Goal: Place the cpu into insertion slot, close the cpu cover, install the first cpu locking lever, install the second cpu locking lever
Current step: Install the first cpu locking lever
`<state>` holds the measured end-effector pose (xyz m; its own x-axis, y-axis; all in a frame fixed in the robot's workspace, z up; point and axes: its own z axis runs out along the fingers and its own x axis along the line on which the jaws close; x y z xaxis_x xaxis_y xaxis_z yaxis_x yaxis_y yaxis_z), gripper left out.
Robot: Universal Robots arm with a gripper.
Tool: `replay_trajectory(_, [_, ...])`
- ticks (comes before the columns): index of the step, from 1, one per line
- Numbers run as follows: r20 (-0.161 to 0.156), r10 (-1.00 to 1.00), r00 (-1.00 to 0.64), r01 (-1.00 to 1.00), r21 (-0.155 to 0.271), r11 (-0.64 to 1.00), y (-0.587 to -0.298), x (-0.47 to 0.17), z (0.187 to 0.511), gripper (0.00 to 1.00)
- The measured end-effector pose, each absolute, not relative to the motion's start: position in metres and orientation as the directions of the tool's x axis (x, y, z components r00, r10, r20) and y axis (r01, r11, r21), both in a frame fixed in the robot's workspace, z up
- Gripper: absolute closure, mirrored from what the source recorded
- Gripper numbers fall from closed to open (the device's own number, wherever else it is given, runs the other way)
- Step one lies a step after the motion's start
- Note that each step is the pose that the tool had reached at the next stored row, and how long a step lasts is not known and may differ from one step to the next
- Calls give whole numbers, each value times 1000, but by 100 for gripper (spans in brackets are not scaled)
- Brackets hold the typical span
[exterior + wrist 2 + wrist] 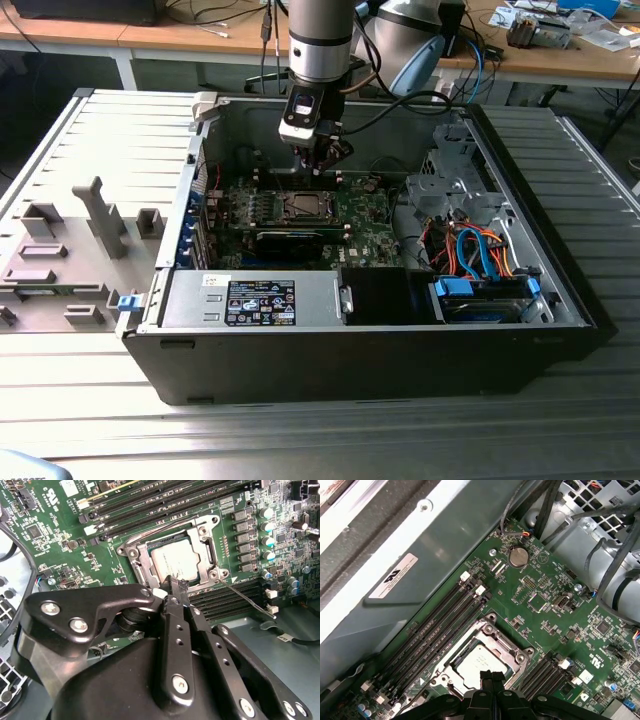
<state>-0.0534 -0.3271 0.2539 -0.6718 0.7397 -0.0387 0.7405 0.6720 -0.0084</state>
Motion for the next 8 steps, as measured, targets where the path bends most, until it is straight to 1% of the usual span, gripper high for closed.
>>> replay_trajectory(8, [-39,735,-677,735,-8,678,-327,-53,254,89])
